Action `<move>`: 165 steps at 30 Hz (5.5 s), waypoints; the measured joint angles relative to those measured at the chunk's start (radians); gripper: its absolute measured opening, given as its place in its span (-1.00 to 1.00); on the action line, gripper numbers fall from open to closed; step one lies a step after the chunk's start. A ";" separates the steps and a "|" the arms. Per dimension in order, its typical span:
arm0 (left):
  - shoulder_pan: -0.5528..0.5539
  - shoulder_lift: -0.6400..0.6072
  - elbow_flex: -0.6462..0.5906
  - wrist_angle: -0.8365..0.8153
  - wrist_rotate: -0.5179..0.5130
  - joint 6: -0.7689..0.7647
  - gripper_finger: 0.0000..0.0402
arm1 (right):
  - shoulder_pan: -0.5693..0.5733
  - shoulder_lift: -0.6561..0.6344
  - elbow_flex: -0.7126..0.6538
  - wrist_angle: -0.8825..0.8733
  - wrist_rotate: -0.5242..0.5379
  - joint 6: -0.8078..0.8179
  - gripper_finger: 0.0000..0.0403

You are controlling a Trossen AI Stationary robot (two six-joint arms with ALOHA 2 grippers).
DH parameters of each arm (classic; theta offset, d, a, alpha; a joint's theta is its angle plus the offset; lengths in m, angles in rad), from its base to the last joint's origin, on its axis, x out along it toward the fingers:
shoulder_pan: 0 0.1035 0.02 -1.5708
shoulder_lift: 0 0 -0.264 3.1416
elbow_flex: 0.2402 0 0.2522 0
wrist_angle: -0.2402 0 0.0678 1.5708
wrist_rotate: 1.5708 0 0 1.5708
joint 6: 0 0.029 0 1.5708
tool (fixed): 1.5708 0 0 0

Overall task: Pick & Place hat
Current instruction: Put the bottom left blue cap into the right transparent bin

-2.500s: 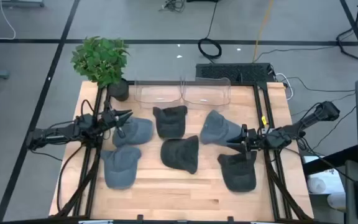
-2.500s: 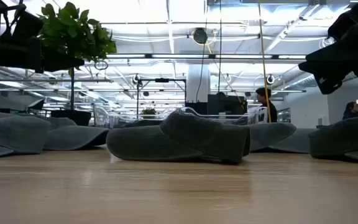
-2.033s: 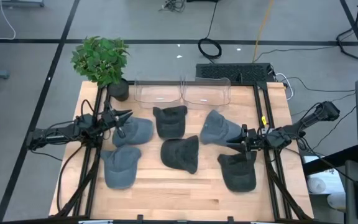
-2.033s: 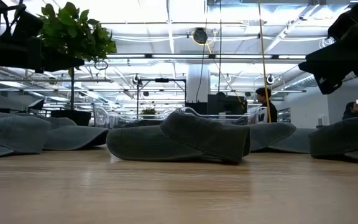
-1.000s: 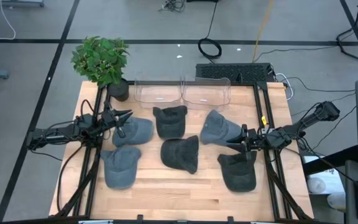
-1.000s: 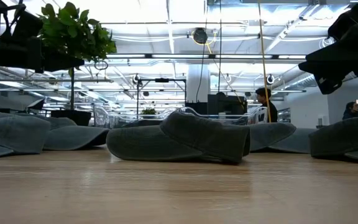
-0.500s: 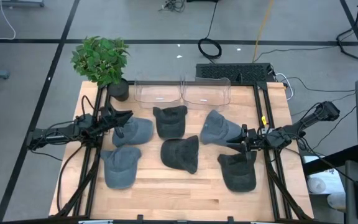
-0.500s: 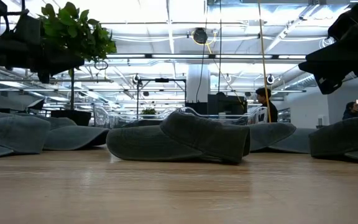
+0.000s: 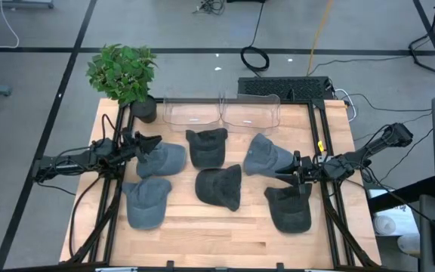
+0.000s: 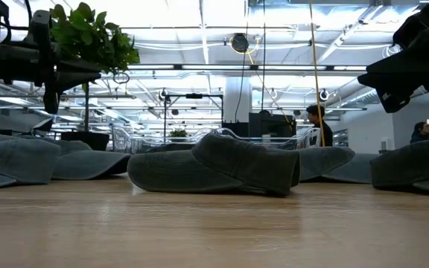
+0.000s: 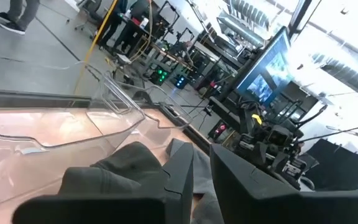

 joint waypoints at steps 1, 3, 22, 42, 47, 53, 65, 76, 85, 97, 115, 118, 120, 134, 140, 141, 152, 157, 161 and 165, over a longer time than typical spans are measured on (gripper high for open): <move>0.000 0.000 0.000 -0.001 0.000 0.001 -0.69 | 0.000 0.000 0.000 0.000 0.000 0.000 -0.56; 0.000 0.000 0.000 -0.001 0.000 -0.004 -0.69 | 0.000 0.000 0.000 0.000 0.000 0.000 -0.56; 0.000 0.225 0.423 -0.260 0.125 0.271 0.34 | 0.000 0.000 0.000 0.000 0.000 0.000 -0.56; -0.214 0.686 0.904 -0.698 0.109 0.324 0.49 | 0.000 0.000 0.000 0.000 0.000 0.000 -0.56; -0.321 0.743 0.904 -0.774 0.049 0.257 0.49 | 0.000 0.000 0.000 0.000 0.000 0.000 -0.56; -0.419 0.810 0.904 -0.784 0.090 0.171 0.49 | 0.000 0.000 0.000 0.000 0.000 0.000 -0.56; -0.665 0.941 0.954 -0.789 0.216 -0.004 0.49 | 0.000 0.000 0.000 0.000 0.000 0.000 -0.56; -0.916 1.093 1.147 -0.959 0.114 -0.229 0.49 | 0.000 0.000 0.000 0.000 0.000 0.000 -0.56; -0.996 1.225 1.298 -1.263 0.078 -0.523 0.49 | 0.000 0.000 0.000 0.000 0.000 0.000 -0.56; -1.089 1.376 1.304 -1.357 0.172 -0.736 0.49 | 0.000 0.000 0.000 0.000 0.000 0.000 -0.56; -1.204 1.534 1.304 -1.394 0.254 -0.842 0.49 | 0.000 0.000 0.000 0.000 0.000 0.000 -0.56; -1.216 1.568 1.304 -1.417 0.256 -0.839 0.49 | 0.000 0.000 0.000 0.000 0.000 0.000 -0.56; -1.218 1.587 1.304 -1.412 0.256 -0.820 0.49 | 0.000 0.000 0.000 0.000 0.000 0.000 -0.56; -1.216 1.754 1.303 -1.378 0.195 -0.725 0.49 | 0.000 0.000 0.000 0.000 0.000 0.000 -0.56; -1.256 1.824 1.303 -1.362 0.152 -0.697 0.49 | 0.000 0.000 0.000 0.000 0.000 0.000 -0.56; -1.263 1.839 1.303 -1.364 0.146 -0.702 0.49 | 0.000 0.000 0.000 0.000 0.000 0.000 -0.56; -1.288 1.891 1.302 -1.362 0.084 -0.730 0.49 | 0.000 0.000 0.000 0.000 0.000 0.000 -0.56; -1.285 1.916 1.303 -1.363 0.003 -0.764 0.49 | 0.000 0.000 0.000 0.000 0.000 0.000 -0.56; -1.285 1.960 1.303 -1.363 0.015 -0.733 0.49 | 0.000 0.000 0.000 0.000 0.000 0.000 -0.56; -1.287 2.014 1.304 -1.423 0.015 -0.747 0.49 | 0.000 0.000 0.000 0.000 0.000 0.000 -0.56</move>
